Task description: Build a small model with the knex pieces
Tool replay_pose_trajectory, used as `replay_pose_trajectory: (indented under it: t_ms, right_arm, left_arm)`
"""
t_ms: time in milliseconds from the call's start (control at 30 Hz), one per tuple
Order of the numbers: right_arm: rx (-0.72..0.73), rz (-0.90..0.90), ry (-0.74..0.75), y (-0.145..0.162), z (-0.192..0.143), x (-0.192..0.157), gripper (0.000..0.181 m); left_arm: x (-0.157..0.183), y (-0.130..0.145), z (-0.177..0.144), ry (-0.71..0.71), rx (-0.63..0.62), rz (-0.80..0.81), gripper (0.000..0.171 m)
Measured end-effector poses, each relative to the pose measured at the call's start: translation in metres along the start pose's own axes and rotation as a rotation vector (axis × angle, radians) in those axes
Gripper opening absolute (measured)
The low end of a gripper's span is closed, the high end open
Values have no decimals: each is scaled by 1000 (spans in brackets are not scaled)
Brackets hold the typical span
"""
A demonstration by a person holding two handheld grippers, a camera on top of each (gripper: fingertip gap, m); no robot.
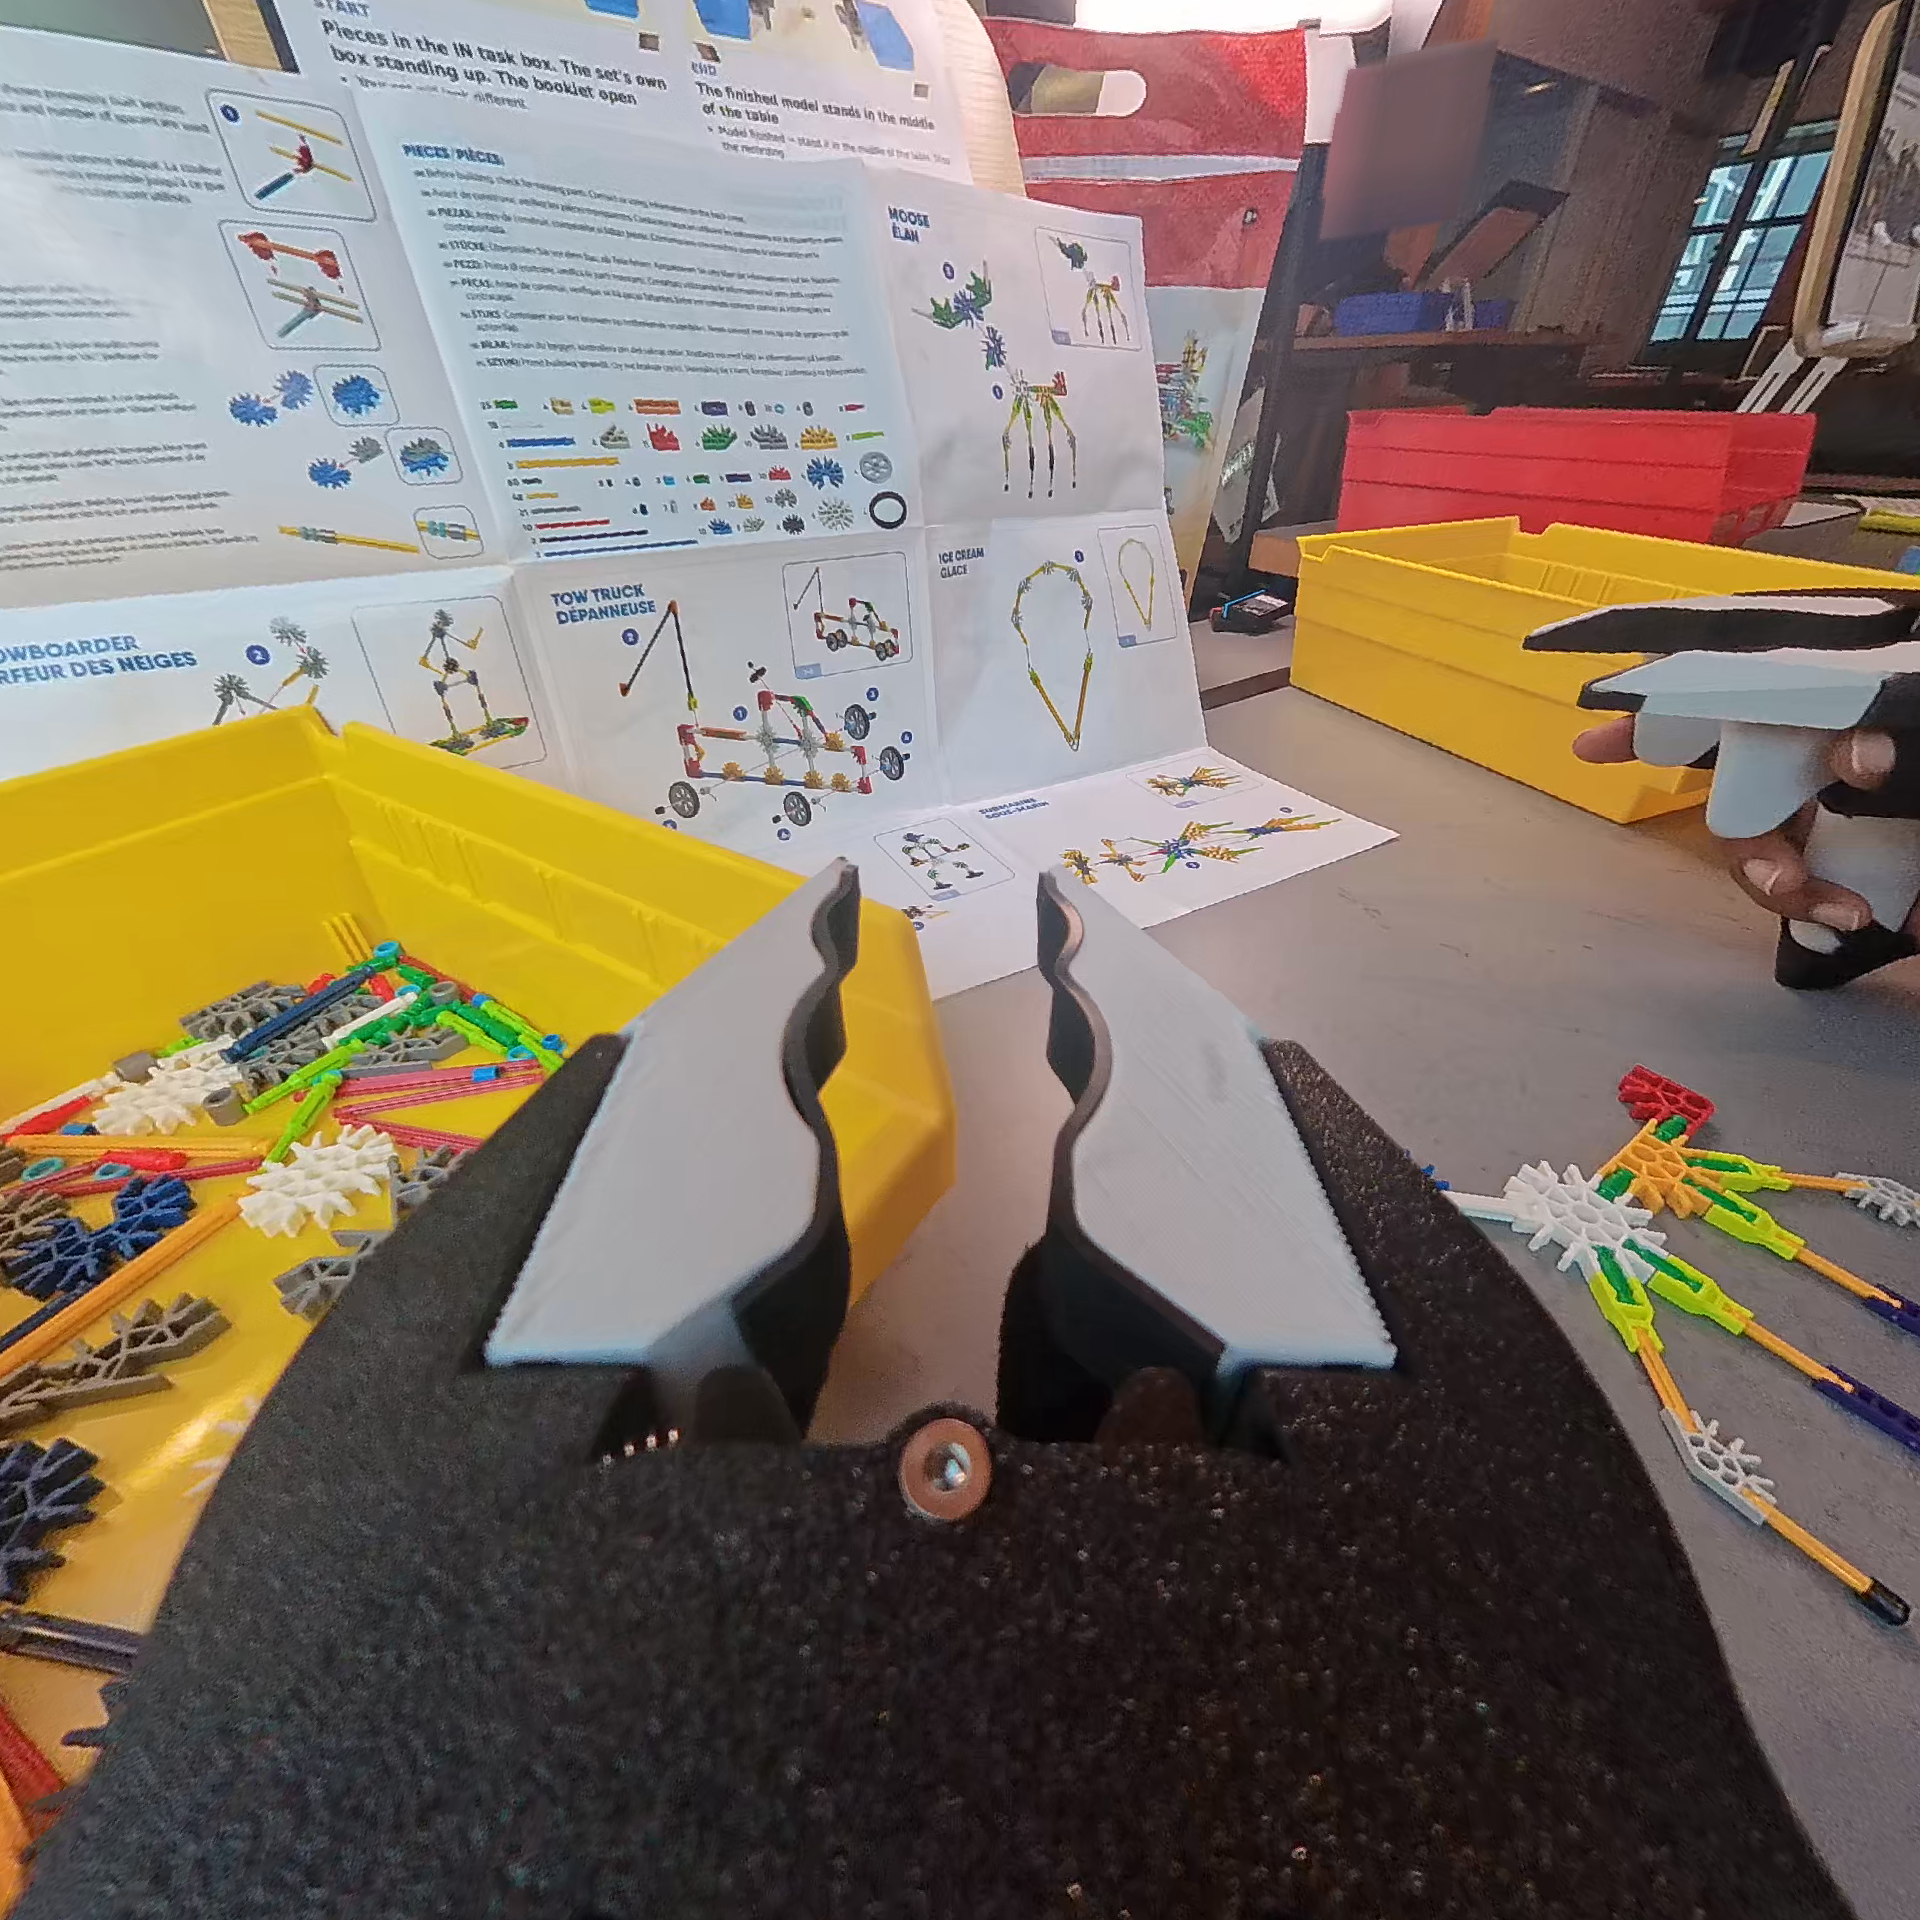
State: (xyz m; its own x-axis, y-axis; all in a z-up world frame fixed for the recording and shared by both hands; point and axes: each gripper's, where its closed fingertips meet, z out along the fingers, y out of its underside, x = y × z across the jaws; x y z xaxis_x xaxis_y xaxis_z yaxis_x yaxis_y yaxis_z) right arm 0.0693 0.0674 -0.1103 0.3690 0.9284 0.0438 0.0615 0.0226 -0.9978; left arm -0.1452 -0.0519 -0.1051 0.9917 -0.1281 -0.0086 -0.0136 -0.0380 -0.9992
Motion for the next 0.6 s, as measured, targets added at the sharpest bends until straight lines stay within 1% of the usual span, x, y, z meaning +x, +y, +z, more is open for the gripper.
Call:
replay_pose_trajectory:
  t_ms: [133,200,300,400,467,533,600]
  right_arm:
    - [-11,-1,-26,1,1,-5,52]
    - [-17,-10,-50,2,1,-9,47]
    - [-36,-38,-70,5,2,-15,46]
    - [-50,-87,-70,7,2,-18,46]
    - [-55,-115,-67,8,3,-19,45]
    - [-65,-129,-63,10,4,-20,44]
    - [-67,-137,-61,11,4,-20,44]
  left_arm:
    - [6,-1,0,27,3,4,33]
    - [9,1,1,41,-4,23,33]
    - [12,3,2,45,-22,53,33]
    - [6,-5,-2,10,4,84,33]
    - [-12,-22,-11,-73,51,110,33]
    - [-41,-44,-25,-191,97,134,33]
    - [-73,-65,-45,-298,137,113,32]
